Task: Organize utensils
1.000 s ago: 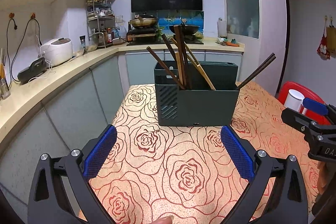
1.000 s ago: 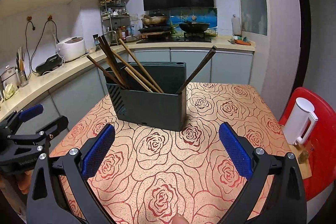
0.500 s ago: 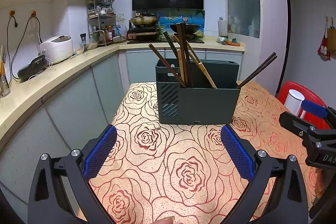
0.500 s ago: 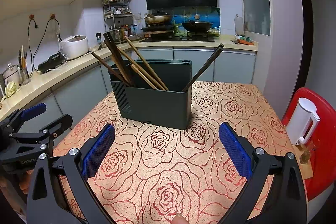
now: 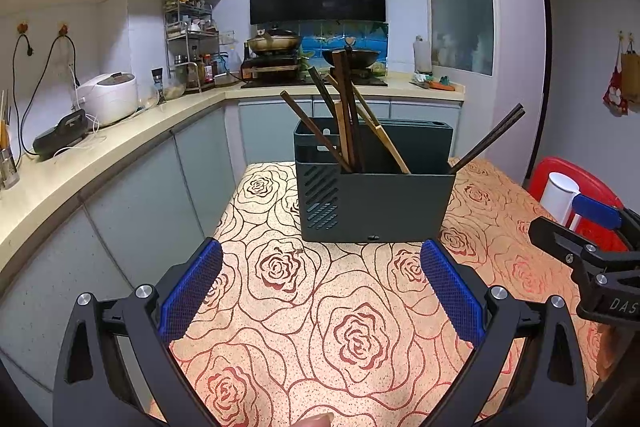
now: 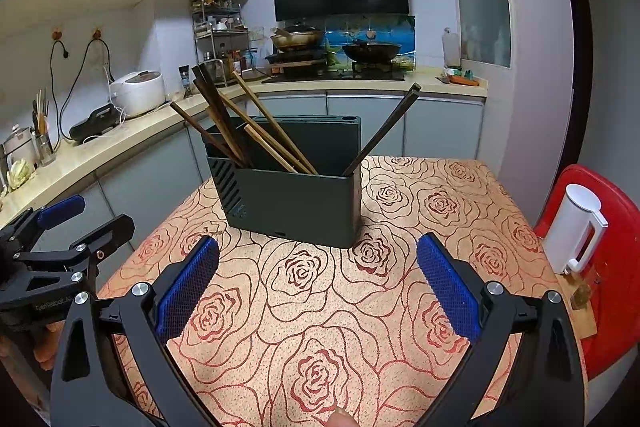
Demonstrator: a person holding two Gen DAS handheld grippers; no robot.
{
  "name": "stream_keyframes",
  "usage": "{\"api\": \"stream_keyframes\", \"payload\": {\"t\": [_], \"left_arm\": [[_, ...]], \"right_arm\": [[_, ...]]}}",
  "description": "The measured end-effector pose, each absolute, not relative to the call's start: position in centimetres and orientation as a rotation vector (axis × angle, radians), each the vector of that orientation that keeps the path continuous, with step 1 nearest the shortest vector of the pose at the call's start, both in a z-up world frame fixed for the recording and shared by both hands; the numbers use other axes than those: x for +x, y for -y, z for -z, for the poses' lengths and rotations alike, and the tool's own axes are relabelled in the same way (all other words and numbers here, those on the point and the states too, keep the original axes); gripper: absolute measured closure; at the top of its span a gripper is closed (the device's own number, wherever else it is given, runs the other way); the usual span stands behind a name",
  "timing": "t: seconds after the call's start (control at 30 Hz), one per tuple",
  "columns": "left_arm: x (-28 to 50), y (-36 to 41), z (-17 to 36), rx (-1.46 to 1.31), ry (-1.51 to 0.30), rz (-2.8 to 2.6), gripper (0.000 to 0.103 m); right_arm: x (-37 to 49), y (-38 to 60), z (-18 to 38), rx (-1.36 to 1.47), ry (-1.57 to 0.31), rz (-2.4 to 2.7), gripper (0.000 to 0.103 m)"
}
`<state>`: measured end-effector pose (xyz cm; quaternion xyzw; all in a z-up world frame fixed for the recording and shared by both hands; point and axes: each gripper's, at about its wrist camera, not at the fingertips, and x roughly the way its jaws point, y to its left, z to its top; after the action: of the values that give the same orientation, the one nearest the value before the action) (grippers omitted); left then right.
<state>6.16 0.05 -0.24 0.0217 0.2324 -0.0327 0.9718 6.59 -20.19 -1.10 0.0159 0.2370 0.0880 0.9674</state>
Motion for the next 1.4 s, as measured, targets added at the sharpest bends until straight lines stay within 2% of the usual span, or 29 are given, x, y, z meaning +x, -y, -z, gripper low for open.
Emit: {"api": "stream_keyframes", "payload": {"t": [1.4], "left_arm": [[6.06,-0.03,-0.21,0.039,-0.457,0.066,0.007]], "right_arm": [[6.45,20.68,0.92,0.050,-0.462,-0.159,0.007]]}}
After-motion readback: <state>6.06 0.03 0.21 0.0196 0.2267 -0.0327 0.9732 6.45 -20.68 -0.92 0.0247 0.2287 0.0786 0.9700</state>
